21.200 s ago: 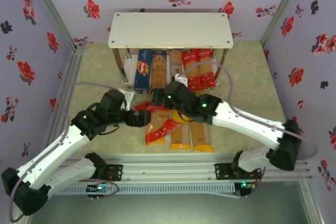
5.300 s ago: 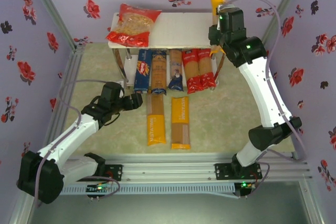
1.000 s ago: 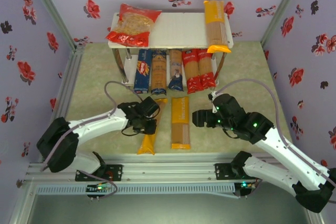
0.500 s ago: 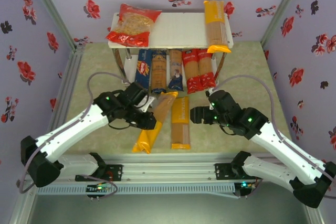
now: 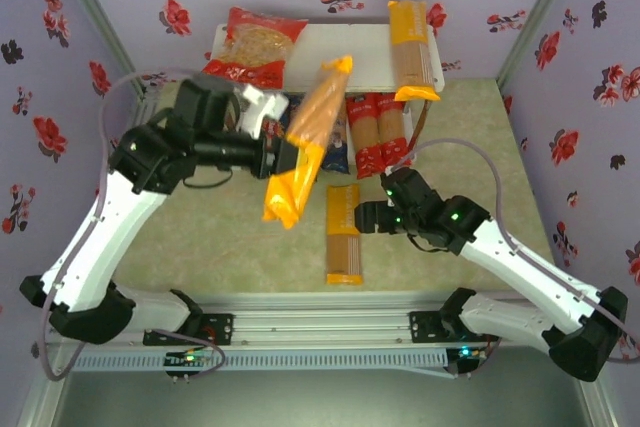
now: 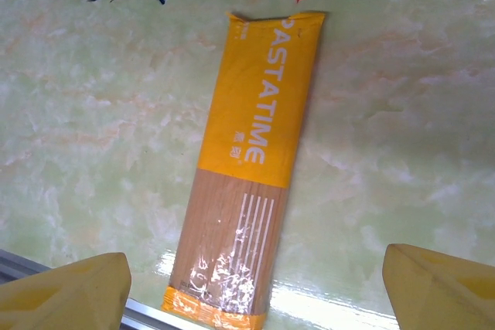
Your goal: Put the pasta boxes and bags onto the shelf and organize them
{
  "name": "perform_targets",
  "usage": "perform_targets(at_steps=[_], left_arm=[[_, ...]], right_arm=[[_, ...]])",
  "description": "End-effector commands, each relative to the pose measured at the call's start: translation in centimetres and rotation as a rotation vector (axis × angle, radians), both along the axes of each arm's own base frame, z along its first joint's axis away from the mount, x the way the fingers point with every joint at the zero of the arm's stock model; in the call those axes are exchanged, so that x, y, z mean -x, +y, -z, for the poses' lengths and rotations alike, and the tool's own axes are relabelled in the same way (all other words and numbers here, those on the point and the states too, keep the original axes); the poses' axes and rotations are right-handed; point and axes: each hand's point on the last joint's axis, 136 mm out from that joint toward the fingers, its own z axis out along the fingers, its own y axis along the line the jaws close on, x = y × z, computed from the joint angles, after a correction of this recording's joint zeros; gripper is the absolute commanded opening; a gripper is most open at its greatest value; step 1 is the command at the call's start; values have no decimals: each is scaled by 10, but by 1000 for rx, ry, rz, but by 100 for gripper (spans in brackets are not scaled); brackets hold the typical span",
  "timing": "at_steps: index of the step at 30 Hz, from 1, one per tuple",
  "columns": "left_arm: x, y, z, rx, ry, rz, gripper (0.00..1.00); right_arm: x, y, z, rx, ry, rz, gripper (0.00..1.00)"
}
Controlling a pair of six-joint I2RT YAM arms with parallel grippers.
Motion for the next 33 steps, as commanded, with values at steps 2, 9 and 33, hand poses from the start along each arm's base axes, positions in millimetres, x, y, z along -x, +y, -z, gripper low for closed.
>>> perform_targets(at_steps=[2,9,33], left_arm=[[-51,-8,-85,201,-279,-26,0],[-134,-12,-98,115,-392,-232,0],[-228,-39,-90,95,-511,-433,0]], right_arm=[[-6,16,-12,-77,-12,7,86],[-12,32,-6,-108,19,-11,85],[-19,61,21,-101,105,-66,85]])
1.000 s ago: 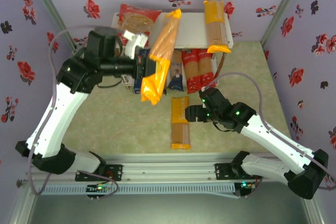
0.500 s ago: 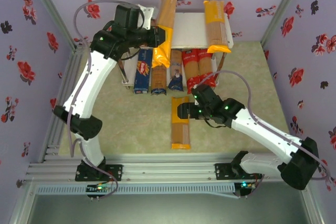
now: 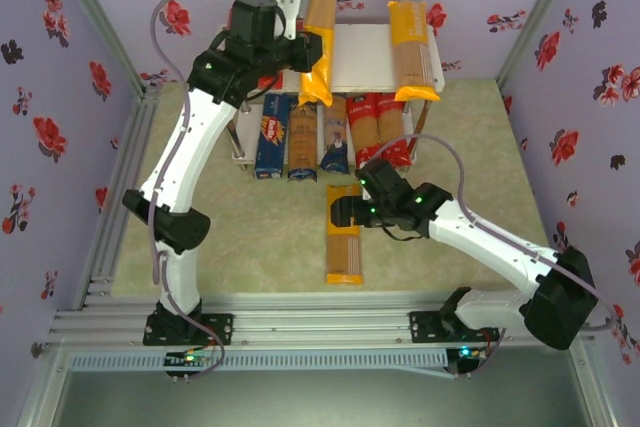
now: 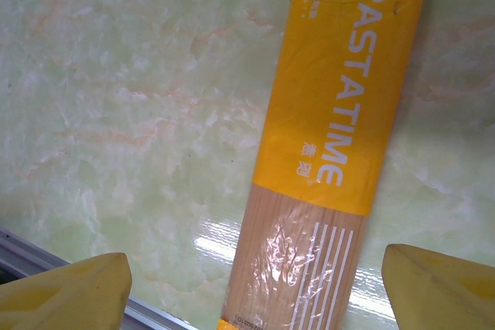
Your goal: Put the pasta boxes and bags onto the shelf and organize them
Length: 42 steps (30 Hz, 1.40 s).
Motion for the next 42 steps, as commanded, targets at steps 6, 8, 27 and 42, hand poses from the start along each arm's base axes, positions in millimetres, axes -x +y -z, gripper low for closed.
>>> perform_targets(at_steps=[6,8,27,42], left_arm=[[-18,-6,-41,70,-184,-30,10],[-23,-8,-35,65,-178,-36,19],[-41,-18,0,35,-144,-98,36],[-1,-13,-38,-81,-291,-99,37]], right_arm=[[0,4,-9,-28,-18,-8,85],[0,3,-8,-25,-18,-4,86],[1,-5,-2,7,-14,19,86],[1,-8,-38,-63,-85,34,85]])
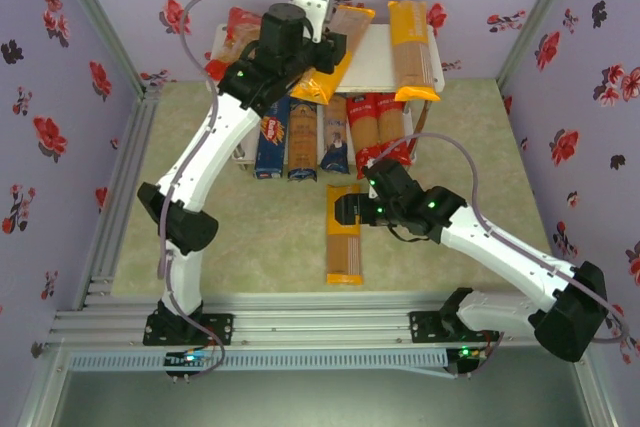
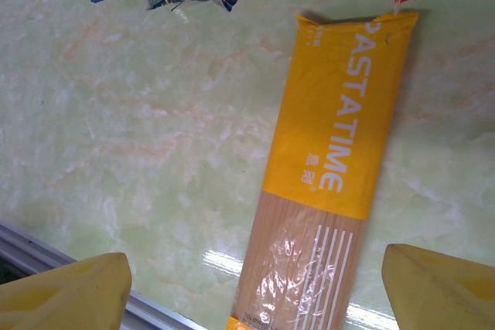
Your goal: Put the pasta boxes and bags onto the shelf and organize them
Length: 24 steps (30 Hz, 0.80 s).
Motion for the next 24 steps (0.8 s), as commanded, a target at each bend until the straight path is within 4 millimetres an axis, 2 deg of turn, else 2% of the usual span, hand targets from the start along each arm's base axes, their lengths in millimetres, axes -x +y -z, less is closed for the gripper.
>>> perform_targets(at_steps=[1,4,6,8,10,13,16,18,22,24], left_arm=[[21,16,-34,-17,-99,-30,37],[46,16,-44,-60,-147,-26,41],[72,19,-56,-85,-178,-5,44],[101,27,-67,-110,-202,32,56],[130,43,-68,-124,-200,67,60],[172,73,-46,-153,-149,127,66],[200,111,6,-175,-17,86,68],[211,131,55,-198,93,43,69],[225,143,160,-189,326,-14,72],[228,144,200,-171,387,-35,75]], right_arm=[[0,1,-15,-30,-22,15,85],[0,0,-16,-33,-16,25,85],[1,-6,-6,11,13,48,85],[3,-13,4,61,42,69,85],[7,-17,14,85,67,81,85],[18,-18,30,81,105,93,85],[31,-13,48,73,153,93,85],[38,-10,60,90,171,94,86],[44,-6,83,172,200,91,88],[45,2,92,201,207,78,90]])
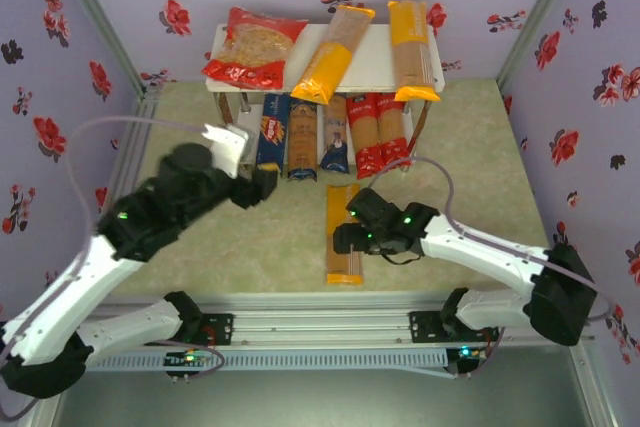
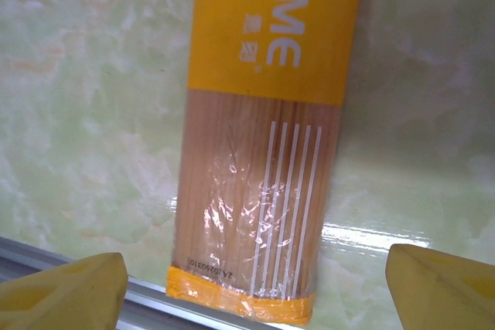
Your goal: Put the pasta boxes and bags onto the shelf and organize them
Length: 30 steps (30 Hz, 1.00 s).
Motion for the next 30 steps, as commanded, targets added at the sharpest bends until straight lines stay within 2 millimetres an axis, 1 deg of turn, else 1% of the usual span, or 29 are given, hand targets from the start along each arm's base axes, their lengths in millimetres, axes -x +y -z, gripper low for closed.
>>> perform_targets(at_steps=[1,3,6,8,16,19,23,27,30], left_arm=[[0,6,85,6,194,-113,77],[0,8,101,54,201,-134,80],[-3,11,112,110,204,-146,84],[-5,14,117,118,219,-151,85],[-10,21,126,131,250,-155,85],[-13,24,128,140,257,-159,85],[-17,29,131,153,264,-167,85],[-21,33,135,167,273,-177,85],[-24,33,140,176,284,-180,85]], right_arm=[[-4,10,12,40,-9,30,91],[-5,16,22,59,-4,31,92],[-9,25,33,70,6,52,97],[-11,28,39,84,14,60,99],[-21,39,57,153,38,70,99],[-22,35,64,210,51,86,99],[-24,22,68,293,54,107,99],[-23,9,71,316,60,129,99],[-22,9,74,293,80,126,97]])
